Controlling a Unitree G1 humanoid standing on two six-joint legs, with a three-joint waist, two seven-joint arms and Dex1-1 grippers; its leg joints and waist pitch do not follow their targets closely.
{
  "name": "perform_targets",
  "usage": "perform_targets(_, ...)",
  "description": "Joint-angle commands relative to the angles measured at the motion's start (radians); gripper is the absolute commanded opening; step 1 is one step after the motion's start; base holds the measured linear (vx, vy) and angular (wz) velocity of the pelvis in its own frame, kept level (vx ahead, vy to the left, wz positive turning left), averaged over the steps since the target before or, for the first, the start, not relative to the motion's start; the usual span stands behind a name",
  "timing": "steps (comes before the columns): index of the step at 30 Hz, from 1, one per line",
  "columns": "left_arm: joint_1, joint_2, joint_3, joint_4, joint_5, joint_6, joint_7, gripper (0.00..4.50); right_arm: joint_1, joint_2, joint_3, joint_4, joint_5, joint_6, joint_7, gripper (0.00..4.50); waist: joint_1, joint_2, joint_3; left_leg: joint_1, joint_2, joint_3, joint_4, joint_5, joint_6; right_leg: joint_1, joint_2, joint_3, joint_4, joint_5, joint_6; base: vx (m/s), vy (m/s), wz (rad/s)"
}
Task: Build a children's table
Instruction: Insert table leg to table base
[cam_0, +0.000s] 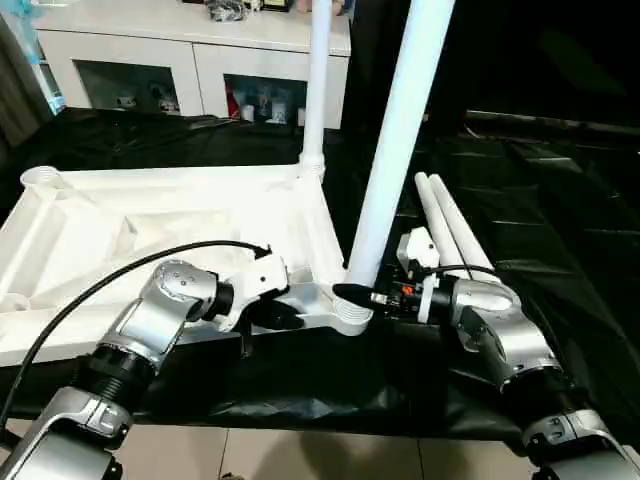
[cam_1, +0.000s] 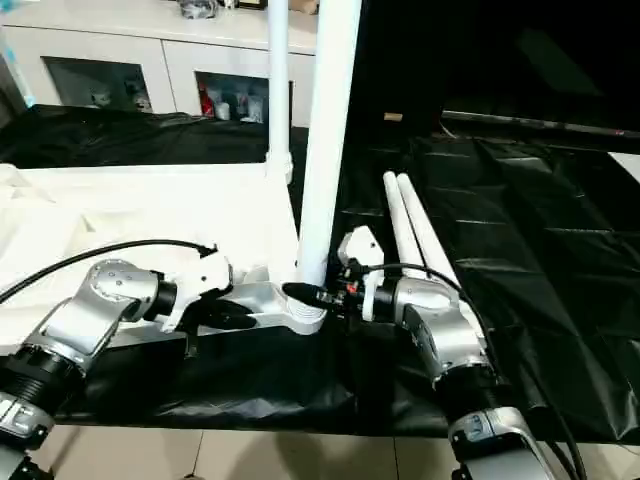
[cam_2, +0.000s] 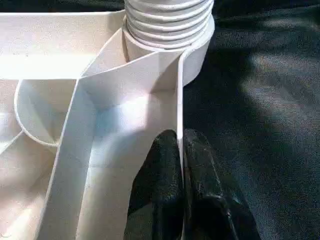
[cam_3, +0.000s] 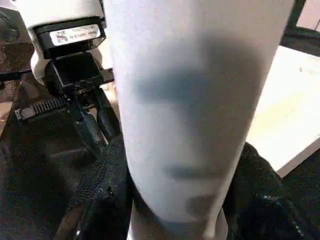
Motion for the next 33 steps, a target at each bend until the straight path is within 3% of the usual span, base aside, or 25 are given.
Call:
perform_targets(1,-0.053,-0.026,0.04,-0.022,-0.026,-0.035,0.041,0.0,0.068,0.004,0.061,0.121,-0.08,0.044,-0.018,1.91,-0.013,0.017,-0.038,0.021,0.016,-0.016,-0.091,-0.526,-0.028,-0.003,-0.061,0.02,-0.114,-0.607,-0.114,0.0,0.0,0.0)
perform_targets(4,-0.055,-0.023,0.048,-0.014,-0.029,-0.038,0.048,0.0,0.081,0.008,0.035,0.124,-0.065,0.031,-0.032,1.91,-0.015,0.019,-0.036,0.026,0.014,-0.019,-0.09,-0.555,-0.028,-0.01,-0.061,0.016,-0.123,-0.66,-0.091,0.0,0.0,0.0)
perform_targets(7,-0.058,-0.021,0.051,-0.007,-0.03,-0.04,0.049,0.0,0.083,0.009,0.03,0.134,-0.064,0.025,-0.039,1.91,-0.019,0.021,-0.036,0.026,0.014,-0.022,-0.093,-0.567,-0.028,-0.007,-0.06,0.012,-0.127,-0.663,-0.085,0.0,0.0,0.0)
perform_targets(10,-0.057,-0.019,0.054,-0.008,-0.031,-0.041,0.051,0.0,0.085,0.009,0.033,0.147,-0.067,0.016,-0.043,1.91,-0.022,0.025,-0.039,0.021,0.018,-0.023,-0.103,-0.559,-0.028,0.001,-0.061,0.01,-0.125,-0.596,-0.106,0.0,0.0,0.0)
perform_targets(12,-0.058,-0.018,0.055,-0.005,-0.032,-0.043,0.053,0.0,0.083,0.01,0.033,0.151,-0.069,0.014,-0.045,1.91,-0.024,0.03,-0.04,0.026,0.019,-0.021,-0.105,-0.566,-0.03,0.001,-0.059,0.01,-0.123,-0.551,-0.126,0.0,0.0,0.0)
perform_targets(14,-0.056,-0.015,0.056,-0.003,-0.031,-0.046,0.055,0.0,0.08,0.014,0.03,0.157,-0.071,0.012,-0.051,1.91,-0.027,0.027,-0.04,0.023,0.019,-0.019,-0.107,-0.561,-0.028,0.003,-0.059,0.011,-0.123,-0.528,-0.136,0.0,0.0,0.0)
perform_targets(18,-0.055,-0.011,0.058,-0.004,-0.033,-0.044,0.054,0.0,0.075,0.021,0.025,0.17,-0.08,0.009,-0.078,1.91,-0.028,0.027,-0.038,0.025,0.018,-0.019,-0.106,-0.568,-0.029,0.001,-0.062,0.012,-0.126,-0.558,-0.133,0.0,0.0,0.0)
perform_targets(23,-0.081,-0.03,0.083,0.031,-0.019,-0.006,0.138,0.0,0.031,0.054,-0.016,0.246,-0.103,-0.007,-0.257,1.91,-0.036,0.026,-0.036,0.024,0.014,-0.023,-0.106,-0.579,-0.033,0.001,-0.065,0.003,-0.134,-0.63,-0.103,0.0,0.0,0.0)
perform_targets(26,-0.133,-0.075,0.113,0.107,0.001,0.055,0.275,0.0,-0.024,0.108,-0.06,0.32,-0.105,-0.004,-0.439,1.91,-0.045,0.027,-0.036,0.023,0.009,-0.027,-0.102,-0.578,-0.037,0.005,-0.07,-0.022,-0.145,-0.682,-0.079,0.0,0.0,0.0)
perform_targets(27,-0.147,-0.088,0.118,0.13,0.008,0.067,0.311,0.0,-0.041,0.123,-0.064,0.342,-0.11,-0.005,-0.484,1.91,-0.049,0.027,-0.033,0.023,0.011,-0.03,-0.103,-0.588,-0.034,0.01,-0.075,-0.038,-0.152,-0.7,-0.065,0.0,0.0,0.0)
perform_targets(28,-0.163,-0.103,0.121,0.155,0.017,0.08,0.35,0.0,-0.065,0.139,-0.066,0.37,-0.116,-0.008,-0.539,1.91,-0.054,0.035,-0.032,0.032,0.011,-0.031,-0.101,-0.616,-0.029,0.007,-0.074,-0.054,-0.161,-0.694,-0.062,0.0,0.0,0.0)
perform_targets(29,-0.173,-0.114,0.123,0.169,0.021,0.091,0.375,0.0,-0.081,0.15,-0.066,0.39,-0.121,-0.009,-0.576,1.91,-0.054,0.035,-0.032,0.032,0.011,-0.031,-0.101,-0.616,-0.029,0.007,-0.074,-0.054,-0.161,-0.694,-0.062,0.0,0.0,0.0)
perform_targets(30,-0.183,-0.125,0.124,0.184,0.026,0.104,0.402,0.0,-0.1,0.162,-0.067,0.413,-0.126,-0.011,-0.618,1.91,-0.064,0.036,-0.033,0.022,0.013,-0.038,-0.107,-0.629,-0.027,0.024,-0.076,-0.073,-0.161,-0.669,-0.055,0.0,0.0,0.0)
perform_targets(31,-0.205,-0.153,0.129,0.212,0.037,0.144,0.468,0.0,-0.145,0.193,-0.084,0.463,-0.119,-0.001,-0.707,1.91,-0.069,0.051,-0.025,0.022,0.031,-0.046,-0.128,-0.716,-0.027,0.043,-0.072,-0.107,-0.155,-0.604,-0.057,0.0,0.0,0.0)
perform_targets(32,-0.211,-0.159,0.13,0.219,0.039,0.153,0.484,0.0,-0.156,0.2,-0.089,0.475,-0.117,0.001,-0.727,1.91,-0.063,0.062,-0.024,0.015,0.042,-0.05,-0.147,-0.763,-0.034,0.059,-0.066,-0.109,-0.132,-0.546,-0.065,-0.067,0.019,-0.1)
perform_targets(33,-0.23,-0.187,0.131,0.231,0.047,0.189,0.532,0.0,-0.199,0.228,-0.112,0.521,-0.108,0.01,-0.812,1.91,-0.041,0.071,-0.02,-0.042,0.08,-0.042,-0.219,-0.857,-0.036,0.118,-0.05,-0.094,0.015,-0.339,-0.092,-0.067,0.019,-0.1)
